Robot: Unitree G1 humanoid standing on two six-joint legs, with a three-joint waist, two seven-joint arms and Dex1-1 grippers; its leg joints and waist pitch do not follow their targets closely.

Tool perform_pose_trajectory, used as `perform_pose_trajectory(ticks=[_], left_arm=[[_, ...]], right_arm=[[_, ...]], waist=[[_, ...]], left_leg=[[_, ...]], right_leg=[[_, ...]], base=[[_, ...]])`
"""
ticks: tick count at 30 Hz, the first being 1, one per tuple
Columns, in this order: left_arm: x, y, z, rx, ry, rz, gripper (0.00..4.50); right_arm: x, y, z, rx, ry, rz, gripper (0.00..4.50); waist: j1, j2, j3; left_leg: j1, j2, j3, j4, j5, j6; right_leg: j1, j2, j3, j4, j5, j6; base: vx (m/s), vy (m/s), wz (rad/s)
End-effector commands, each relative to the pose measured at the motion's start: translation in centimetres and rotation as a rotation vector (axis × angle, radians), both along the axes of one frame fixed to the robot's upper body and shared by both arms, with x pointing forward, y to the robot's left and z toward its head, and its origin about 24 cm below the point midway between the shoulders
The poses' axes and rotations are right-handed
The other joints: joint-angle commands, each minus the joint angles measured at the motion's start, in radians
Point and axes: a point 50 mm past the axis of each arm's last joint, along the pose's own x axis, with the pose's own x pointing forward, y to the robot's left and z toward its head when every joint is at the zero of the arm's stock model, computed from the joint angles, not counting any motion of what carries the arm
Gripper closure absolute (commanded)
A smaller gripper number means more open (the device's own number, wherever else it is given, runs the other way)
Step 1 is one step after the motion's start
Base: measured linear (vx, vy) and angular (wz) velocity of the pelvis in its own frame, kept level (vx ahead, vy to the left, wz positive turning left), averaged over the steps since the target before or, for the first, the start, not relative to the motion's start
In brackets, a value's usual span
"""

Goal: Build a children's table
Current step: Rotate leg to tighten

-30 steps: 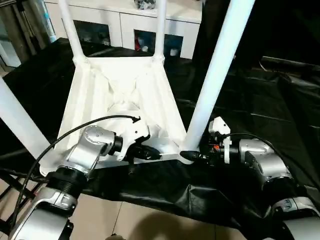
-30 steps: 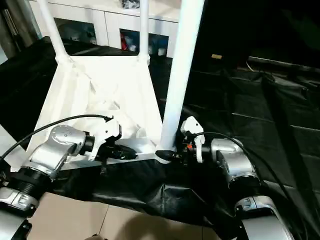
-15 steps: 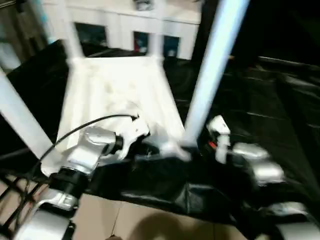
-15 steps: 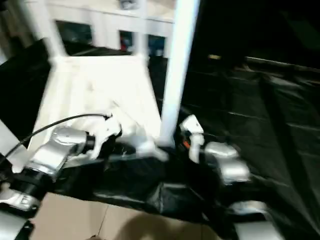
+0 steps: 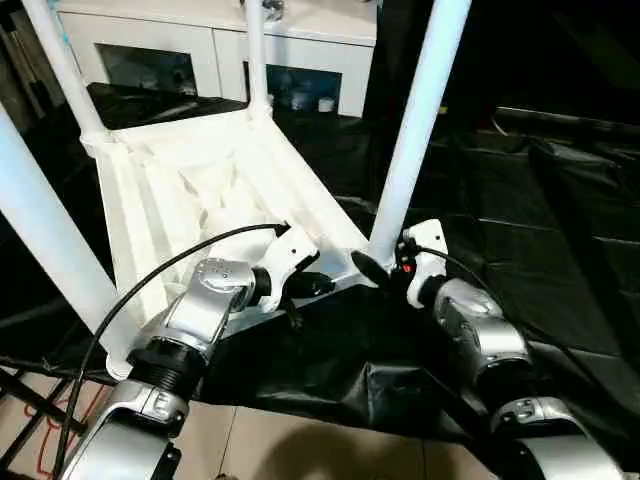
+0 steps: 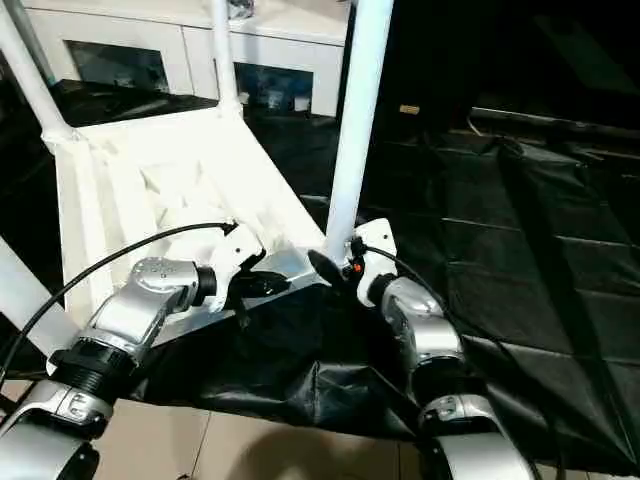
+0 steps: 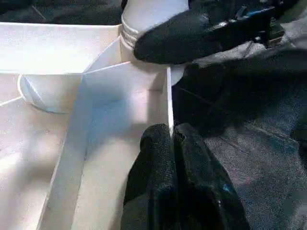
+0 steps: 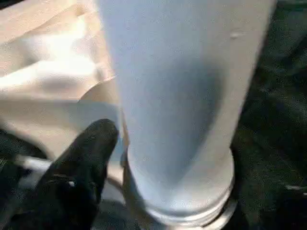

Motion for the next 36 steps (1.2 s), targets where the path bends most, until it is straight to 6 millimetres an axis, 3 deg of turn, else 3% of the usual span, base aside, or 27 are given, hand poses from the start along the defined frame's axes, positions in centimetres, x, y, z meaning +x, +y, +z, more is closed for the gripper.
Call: perform_pose_trajectory(ticks=[1,4,8,12,16,25,30,32,34,36], left_arm=[[-1.0,-2.0,0.2,-0.037,0.010,-0.152,4.50],[-1.3,-1.2,0.2,-0.023,0.025,-0.189,4.50],[-1.2,-0.4,0.3,-0.022,0.028,-0.210,4.50],[-0.9,0.4,0.5,-0.011,0.029,-0.218,4.50],[-0.7,1.0,0.5,0.006,0.033,-0.233,4.50],[-0.7,1.1,0.6,0.009,0.043,-0.255,4.50],[-0.5,0.8,0.4,0.002,0.030,-0.207,4.50],[-0.2,0.3,0.3,-0.005,0.016,-0.150,4.50],[-0.1,-0.5,0.3,-0.016,0.009,-0.122,4.50],[-0.1,-1.3,0.2,-0.033,0.007,-0.105,4.50]], right_arm=[[-1.3,2.3,-0.6,-0.037,0.039,0.253,0.57],[-1.4,1.3,-0.2,-0.041,0.030,0.323,0.57],[-2.2,0.3,-0.1,-0.052,0.057,0.451,0.57],[-2.9,-0.3,0.0,-0.038,0.091,0.550,0.57],[-3.4,-0.3,0.1,-0.014,0.123,0.615,0.91],[-3.6,-0.3,0.2,0.004,0.138,0.632,1.64],[-2.8,0.0,-0.2,0.016,0.124,0.486,1.80],[-1.9,0.1,-0.8,-0.022,0.118,0.333,1.83],[-1.1,0.3,-1.3,-0.030,0.123,0.181,1.84],[-0.7,0.7,-1.7,-0.021,0.153,0.066,1.84]], waist=[[0.003,0.009,-0.057],[0.007,0.007,-0.060],[0.012,0.007,-0.059],[0.031,0.008,-0.054],[0.039,0.007,-0.054],[0.049,0.005,-0.058],[0.049,0.006,-0.056],[0.042,0.006,-0.051],[0.034,0.009,-0.048],[0.022,0.009,-0.048]], left_leg=[[-0.002,0.021,-0.008,-0.064,-0.260,0.029],[-0.004,0.019,-0.006,-0.058,-0.204,0.061],[0.000,0.023,-0.003,-0.057,-0.194,0.079],[0.006,0.028,-0.001,-0.060,-0.229,0.062],[0.005,0.028,-0.001,-0.061,-0.245,0.044],[0.005,0.026,0.000,-0.058,-0.200,0.042],[0.004,0.027,-0.001,-0.061,-0.222,0.034],[0.006,0.025,-0.003,-0.065,-0.254,0.019],[0.011,0.023,-0.010,-0.069,-0.310,-0.009],[0.009,0.021,-0.014,-0.073,-0.328,-0.022]], right_leg=[[0.045,-0.049,0.036,-0.077,-0.171,-0.218],[0.051,-0.049,0.035,-0.066,-0.075,-0.251],[0.049,-0.050,0.034,-0.066,-0.064,-0.270],[0.047,-0.050,0.033,-0.070,-0.136,-0.257],[0.046,-0.052,0.034,-0.072,-0.182,-0.237],[0.048,-0.051,0.034,-0.065,-0.121,-0.241],[0.046,-0.054,0.034,-0.070,-0.167,-0.234],[0.041,-0.056,0.034,-0.076,-0.232,-0.219],[0.037,-0.060,0.034,-0.090,-0.359,-0.185],[0.035,-0.058,0.033,-0.093,-0.408,-0.166]], base=[[0.000,0.000,0.00],[0.000,0.000,0.00],[0.000,0.000,0.00],[0.000,0.000,0.00],[0.000,0.000,0.00],[0.000,0.000,0.00],[0.000,0.000,0.00],[0.000,0.000,0.00],[0.000,0.000,0.00],[0.000,0.000,0.00]])
